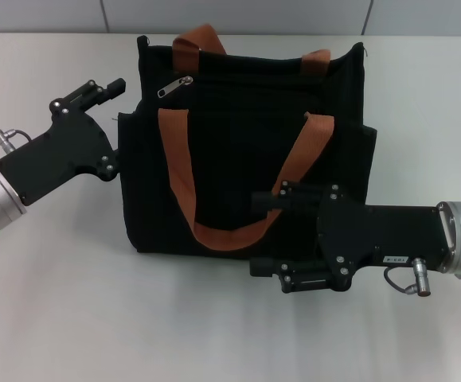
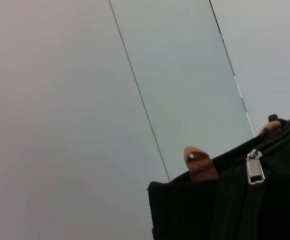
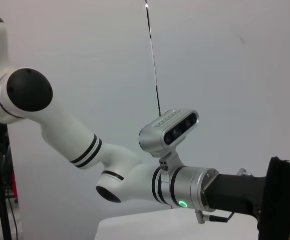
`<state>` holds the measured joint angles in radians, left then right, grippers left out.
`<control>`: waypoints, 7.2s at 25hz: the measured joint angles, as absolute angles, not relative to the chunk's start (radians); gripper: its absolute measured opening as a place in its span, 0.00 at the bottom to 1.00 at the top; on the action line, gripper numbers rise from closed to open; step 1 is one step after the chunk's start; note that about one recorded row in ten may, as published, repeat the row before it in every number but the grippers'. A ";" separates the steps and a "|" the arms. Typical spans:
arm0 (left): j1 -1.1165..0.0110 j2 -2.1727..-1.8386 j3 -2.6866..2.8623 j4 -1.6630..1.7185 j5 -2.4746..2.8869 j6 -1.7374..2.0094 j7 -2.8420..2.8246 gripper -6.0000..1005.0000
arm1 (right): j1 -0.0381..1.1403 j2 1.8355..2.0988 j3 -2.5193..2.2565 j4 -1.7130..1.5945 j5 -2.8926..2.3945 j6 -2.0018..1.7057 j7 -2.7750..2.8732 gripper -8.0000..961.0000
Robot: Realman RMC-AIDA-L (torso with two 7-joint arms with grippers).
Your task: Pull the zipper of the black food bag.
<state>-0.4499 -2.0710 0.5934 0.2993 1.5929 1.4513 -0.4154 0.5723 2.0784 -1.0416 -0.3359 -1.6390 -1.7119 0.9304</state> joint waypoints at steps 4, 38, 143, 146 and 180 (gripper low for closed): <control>-0.454 -2.072 0.592 0.298 1.588 1.458 -0.415 0.59 | 0.571 2.080 -1.040 -0.336 -1.637 -1.706 0.929 0.82; -0.471 -2.075 0.579 0.278 1.506 1.571 -0.342 0.03 | 0.601 2.087 -1.039 -0.247 -1.349 -1.774 1.157 0.82; -0.490 -2.077 0.575 0.207 1.484 1.698 -0.233 0.03 | 0.677 2.090 -1.259 -0.851 -1.662 -1.286 2.012 0.01; -0.489 -2.077 0.575 0.207 1.483 1.698 -0.233 0.03 | 0.669 2.090 -1.259 -0.854 -1.661 -1.285 2.012 0.03; -0.505 -2.079 0.583 0.207 1.482 1.701 -0.233 0.03 | 0.685 2.090 -1.349 -0.892 -1.631 -1.232 1.999 0.20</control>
<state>-0.5051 -2.0786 0.5829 0.2071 1.4818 1.7014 -0.2332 0.6849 2.0900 -1.3492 -0.8924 -1.6309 -1.2322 1.9990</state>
